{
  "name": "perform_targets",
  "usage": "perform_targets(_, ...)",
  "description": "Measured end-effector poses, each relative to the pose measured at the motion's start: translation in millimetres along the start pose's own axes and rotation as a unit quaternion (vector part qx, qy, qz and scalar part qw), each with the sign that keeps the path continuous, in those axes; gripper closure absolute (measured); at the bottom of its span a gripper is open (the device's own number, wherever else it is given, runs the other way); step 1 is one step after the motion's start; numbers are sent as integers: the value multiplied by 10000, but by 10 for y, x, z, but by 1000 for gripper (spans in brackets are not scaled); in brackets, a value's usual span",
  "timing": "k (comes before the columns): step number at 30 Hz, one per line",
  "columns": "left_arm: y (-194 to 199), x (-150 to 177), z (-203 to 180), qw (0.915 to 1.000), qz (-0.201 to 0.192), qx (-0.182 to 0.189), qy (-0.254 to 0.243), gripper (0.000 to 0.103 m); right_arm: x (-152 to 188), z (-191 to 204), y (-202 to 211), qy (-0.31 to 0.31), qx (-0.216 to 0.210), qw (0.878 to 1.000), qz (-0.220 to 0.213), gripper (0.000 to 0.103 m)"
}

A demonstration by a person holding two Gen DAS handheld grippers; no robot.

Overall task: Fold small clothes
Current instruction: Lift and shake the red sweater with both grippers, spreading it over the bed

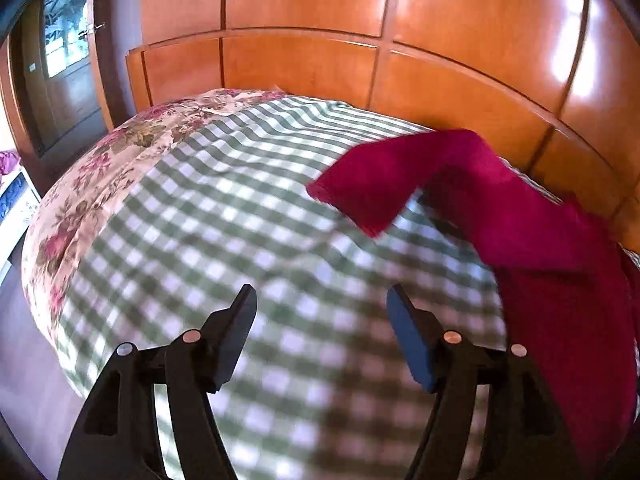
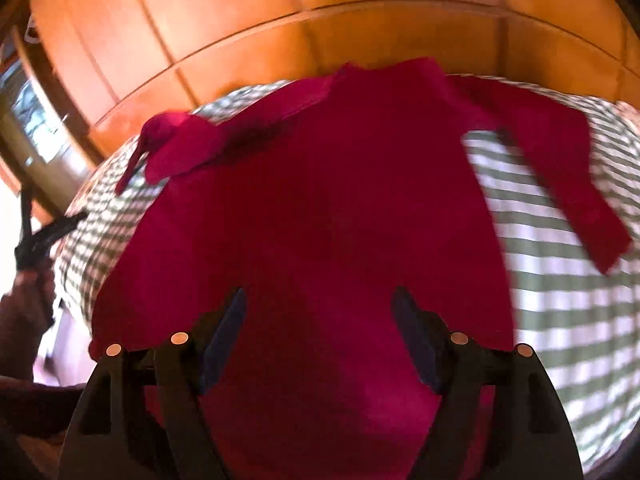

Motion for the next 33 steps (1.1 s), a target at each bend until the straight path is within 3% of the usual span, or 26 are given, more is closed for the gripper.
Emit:
perform_targets(3,-141,-208,-178,9999,-105,111,-63,30,76,195,-190,135,-98,9996,209,29)
perform_targets(8,-414,-465,-545,9974,-151,-92,-698,28,62,369,-374,196,-229,9989,357,29)
perform_targets(11,-777,-624,-685,9967,102,-159,-786,74,-20,445,-443,228,-303,9987,351,29)
perform_targets(12,-852,-643,-675,9970,196,-128,-739,99,-59,471,-468,244,-335,9986,339,29)
perform_targets(14,-906,-732,-622,9979,247,-88,-593,99,-146,522,-531,324,-396,9982,304,29)
perform_targets(18,-616,-881,-394,9995,21,87,-303,99,-333,614,-740,502,-509,9970,301,29)
perform_targets(24,123,-1023,418,9980,-247,334,480,100,-779,981,-1272,1029,-605,9923,344,29)
perform_targets(28,379,-1012,883,9927,-102,525,1080,100,-1195,1275,-1702,1274,-505,9902,252,29)
perform_targets(33,387,-963,1227,9866,199,450,1555,100,-1914,1534,-2057,998,-208,9945,-232,30)
Point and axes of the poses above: each gripper's, at about its wrist camera, not at the fingertips, and y roughly against the way its jaws point, z to its left, x to its underside, the point moved 8 cm from there along -y, roughly the way its jaws point, and after that the axes turned 7 degrees about -y, right-handed, at the moved point
